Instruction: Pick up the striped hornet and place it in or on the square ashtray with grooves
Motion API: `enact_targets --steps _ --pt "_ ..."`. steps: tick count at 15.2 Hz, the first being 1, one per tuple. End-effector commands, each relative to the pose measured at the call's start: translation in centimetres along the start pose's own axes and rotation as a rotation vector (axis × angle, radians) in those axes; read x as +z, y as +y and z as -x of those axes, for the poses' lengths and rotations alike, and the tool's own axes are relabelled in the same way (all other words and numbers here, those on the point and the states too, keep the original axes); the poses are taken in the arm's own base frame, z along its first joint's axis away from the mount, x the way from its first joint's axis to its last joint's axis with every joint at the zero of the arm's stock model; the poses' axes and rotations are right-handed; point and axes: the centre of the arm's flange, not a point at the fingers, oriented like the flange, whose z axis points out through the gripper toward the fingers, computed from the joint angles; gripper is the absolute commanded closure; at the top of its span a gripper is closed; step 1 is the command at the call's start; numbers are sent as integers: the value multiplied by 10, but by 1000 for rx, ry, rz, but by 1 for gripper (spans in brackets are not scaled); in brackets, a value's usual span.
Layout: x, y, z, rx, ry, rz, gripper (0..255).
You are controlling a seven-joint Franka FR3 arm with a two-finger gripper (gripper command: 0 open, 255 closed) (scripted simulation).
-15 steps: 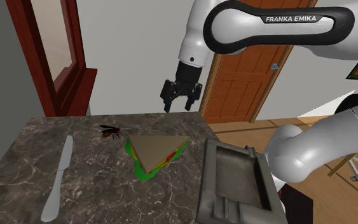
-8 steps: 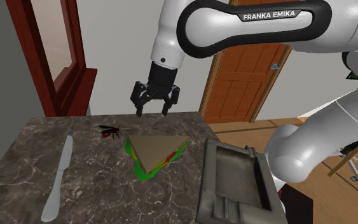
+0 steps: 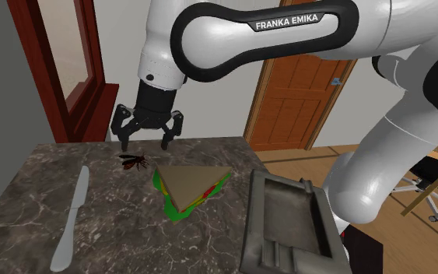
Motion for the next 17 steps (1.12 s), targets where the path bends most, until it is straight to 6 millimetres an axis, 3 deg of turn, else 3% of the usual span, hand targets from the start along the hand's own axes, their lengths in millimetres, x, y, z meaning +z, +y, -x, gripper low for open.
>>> enact_targets --steps 1,8,15,16,17 --pt "6 -9 -1 4 2 -4 0" --pt "41 -9 -1 4 2 -4 0" --pt "41 -9 -1 4 2 -4 0" --pt "41 -9 -1 4 2 -4 255" --pt "41 -9 -1 4 2 -4 255"
